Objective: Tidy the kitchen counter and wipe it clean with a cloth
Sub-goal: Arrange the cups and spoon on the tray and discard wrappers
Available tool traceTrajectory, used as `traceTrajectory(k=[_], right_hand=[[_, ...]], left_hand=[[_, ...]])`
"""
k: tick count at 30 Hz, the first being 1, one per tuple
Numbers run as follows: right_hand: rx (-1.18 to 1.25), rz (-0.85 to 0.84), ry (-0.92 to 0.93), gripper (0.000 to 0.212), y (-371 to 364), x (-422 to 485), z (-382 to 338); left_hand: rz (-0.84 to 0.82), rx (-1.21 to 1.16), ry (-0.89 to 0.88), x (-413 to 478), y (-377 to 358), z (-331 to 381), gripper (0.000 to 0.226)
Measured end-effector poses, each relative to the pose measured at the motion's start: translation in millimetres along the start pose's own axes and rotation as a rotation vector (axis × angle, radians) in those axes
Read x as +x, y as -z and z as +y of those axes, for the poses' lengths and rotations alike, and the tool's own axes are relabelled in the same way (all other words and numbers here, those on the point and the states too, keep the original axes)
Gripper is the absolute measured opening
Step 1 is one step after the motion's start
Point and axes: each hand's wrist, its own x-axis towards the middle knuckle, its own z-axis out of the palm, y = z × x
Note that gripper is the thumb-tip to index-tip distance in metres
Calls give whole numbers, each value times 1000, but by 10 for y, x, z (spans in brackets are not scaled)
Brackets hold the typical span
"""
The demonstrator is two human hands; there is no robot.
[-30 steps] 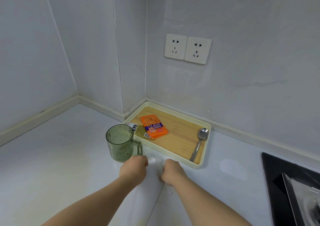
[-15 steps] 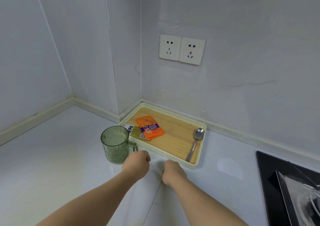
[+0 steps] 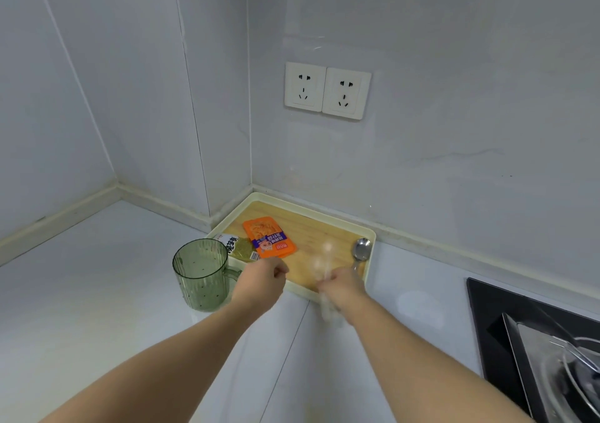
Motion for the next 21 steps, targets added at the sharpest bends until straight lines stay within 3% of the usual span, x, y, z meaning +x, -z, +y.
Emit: traceTrajectory(k=[3,9,21], right_hand=[[110,64,-91,16,191,238,-51],[62,23,-165,7,147,546,-38],[-83,37,-144,30,121,534,51]], left_hand=[[-2,-41,4,129,-16,87,26],[-53,-46,43,299,-95,53,25],[-110,-2,28,398,-189,90,25]])
